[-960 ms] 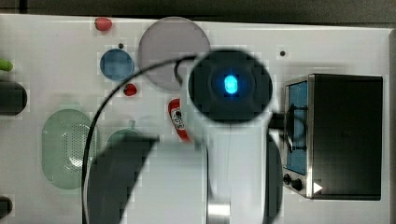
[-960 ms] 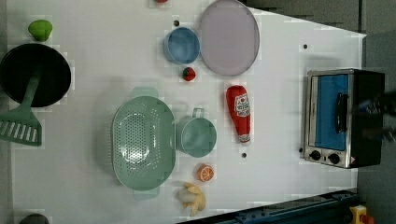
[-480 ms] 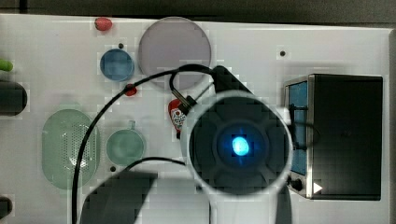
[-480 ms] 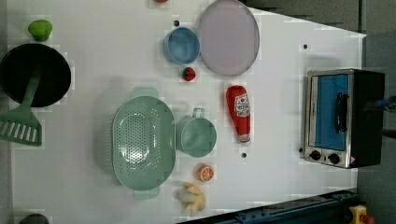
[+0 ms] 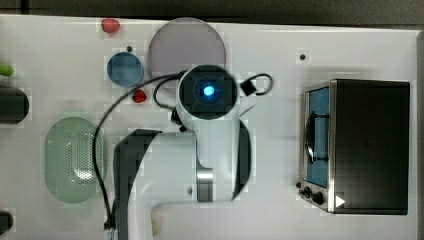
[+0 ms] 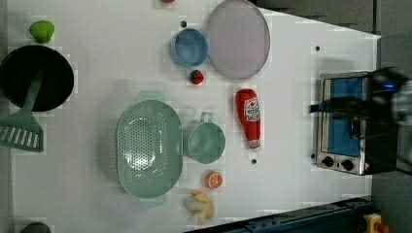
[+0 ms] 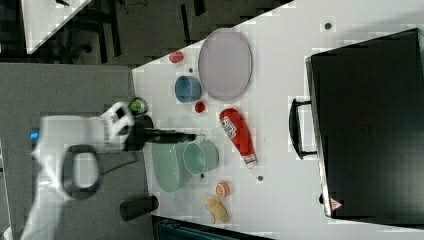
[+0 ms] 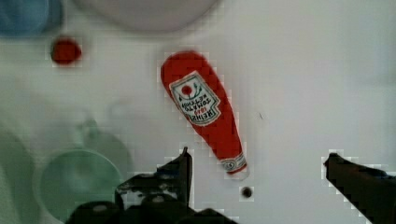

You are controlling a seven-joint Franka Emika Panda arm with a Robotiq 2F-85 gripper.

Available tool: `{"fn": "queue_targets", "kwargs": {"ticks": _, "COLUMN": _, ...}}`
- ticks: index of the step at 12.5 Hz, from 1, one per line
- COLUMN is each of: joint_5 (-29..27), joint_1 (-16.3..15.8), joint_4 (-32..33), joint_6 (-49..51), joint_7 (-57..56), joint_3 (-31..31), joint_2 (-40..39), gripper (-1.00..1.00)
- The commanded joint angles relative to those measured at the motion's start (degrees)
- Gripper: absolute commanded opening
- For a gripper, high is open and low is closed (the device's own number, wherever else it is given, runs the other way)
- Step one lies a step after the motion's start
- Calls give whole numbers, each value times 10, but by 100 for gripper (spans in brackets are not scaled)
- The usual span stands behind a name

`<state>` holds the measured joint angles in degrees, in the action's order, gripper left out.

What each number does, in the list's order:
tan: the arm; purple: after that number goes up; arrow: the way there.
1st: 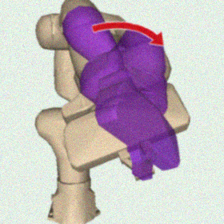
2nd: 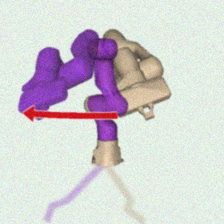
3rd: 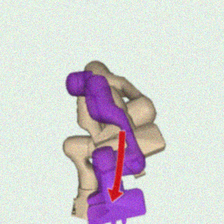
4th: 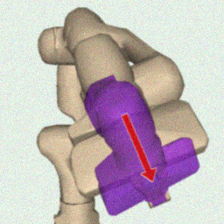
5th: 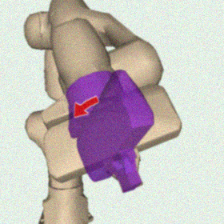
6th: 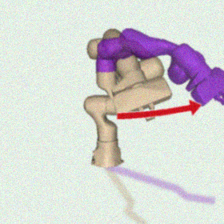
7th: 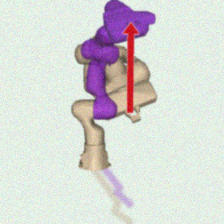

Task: Pick Ketchup from the table and place it in strainer.

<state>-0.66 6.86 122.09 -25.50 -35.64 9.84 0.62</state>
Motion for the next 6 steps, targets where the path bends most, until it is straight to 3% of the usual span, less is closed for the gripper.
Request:
{"fn": "queue_targets", "kwargs": {"ticks": 1, "joint_5": -4, "joint_1": 1, "joint_4": 42, "joint_6": -75, "joint_7": -192, "joint_3": 5, "joint_2": -12, "gripper": 100}}
{"fn": "queue_targets", "kwargs": {"ticks": 6, "joint_5": 0, "joint_1": 1, "joint_4": 92, "joint_6": -205, "joint_7": -208, "joint_3": 11, "joint_2": -78, "gripper": 100}}
